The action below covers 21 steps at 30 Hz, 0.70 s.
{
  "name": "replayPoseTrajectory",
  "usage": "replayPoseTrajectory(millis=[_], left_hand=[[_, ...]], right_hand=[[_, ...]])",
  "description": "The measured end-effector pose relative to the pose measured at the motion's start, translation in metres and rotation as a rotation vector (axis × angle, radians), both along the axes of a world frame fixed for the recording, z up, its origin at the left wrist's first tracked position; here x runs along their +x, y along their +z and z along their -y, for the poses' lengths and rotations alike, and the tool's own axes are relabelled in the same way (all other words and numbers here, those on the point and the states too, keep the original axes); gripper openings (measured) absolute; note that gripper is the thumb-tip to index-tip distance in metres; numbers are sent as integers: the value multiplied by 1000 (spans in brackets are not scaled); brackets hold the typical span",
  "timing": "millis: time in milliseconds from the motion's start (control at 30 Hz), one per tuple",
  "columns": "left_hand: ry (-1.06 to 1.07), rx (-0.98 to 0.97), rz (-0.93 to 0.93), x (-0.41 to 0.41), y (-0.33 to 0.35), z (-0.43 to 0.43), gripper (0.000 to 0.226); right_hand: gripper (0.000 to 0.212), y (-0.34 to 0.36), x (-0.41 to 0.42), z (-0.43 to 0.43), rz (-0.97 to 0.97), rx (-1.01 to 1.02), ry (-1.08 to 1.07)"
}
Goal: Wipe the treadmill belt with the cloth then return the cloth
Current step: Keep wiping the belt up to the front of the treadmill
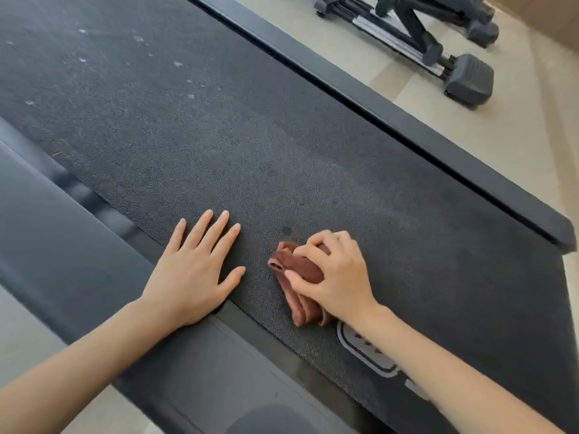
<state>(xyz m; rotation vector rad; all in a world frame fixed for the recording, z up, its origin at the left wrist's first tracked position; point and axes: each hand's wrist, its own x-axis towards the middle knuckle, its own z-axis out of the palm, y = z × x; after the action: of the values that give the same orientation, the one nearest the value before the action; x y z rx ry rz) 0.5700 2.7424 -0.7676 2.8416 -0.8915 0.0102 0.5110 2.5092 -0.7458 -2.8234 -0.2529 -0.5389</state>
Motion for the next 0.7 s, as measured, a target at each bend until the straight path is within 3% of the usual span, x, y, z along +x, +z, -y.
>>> replayPoseTrajectory(millis=[67,100,267,333,400,567,700], left_hand=[[2,-7,1,-1,0,-1,69],[3,-12,4,-1,1,-1,69],[-1,-27,13,-1,0,0,69],[0,-30,13,-2,-1,0,69],[-13,-31,9,0,0,1,69],[-71,-18,0,26,3,0,70],[-58,-48,4,31,2,-3,70]], right_hand=[[28,-1,10,31,26,-45,25],[31,-1,22,51,35,-44,-59],[40,2,96,114,-101,7,-851],[39,4,111,96,-118,9,-975],[35,0,112,61,-98,-4,-886],[26,-7,57,-25,89,-9,-274],[26,-6,54,9,129,-32,46]])
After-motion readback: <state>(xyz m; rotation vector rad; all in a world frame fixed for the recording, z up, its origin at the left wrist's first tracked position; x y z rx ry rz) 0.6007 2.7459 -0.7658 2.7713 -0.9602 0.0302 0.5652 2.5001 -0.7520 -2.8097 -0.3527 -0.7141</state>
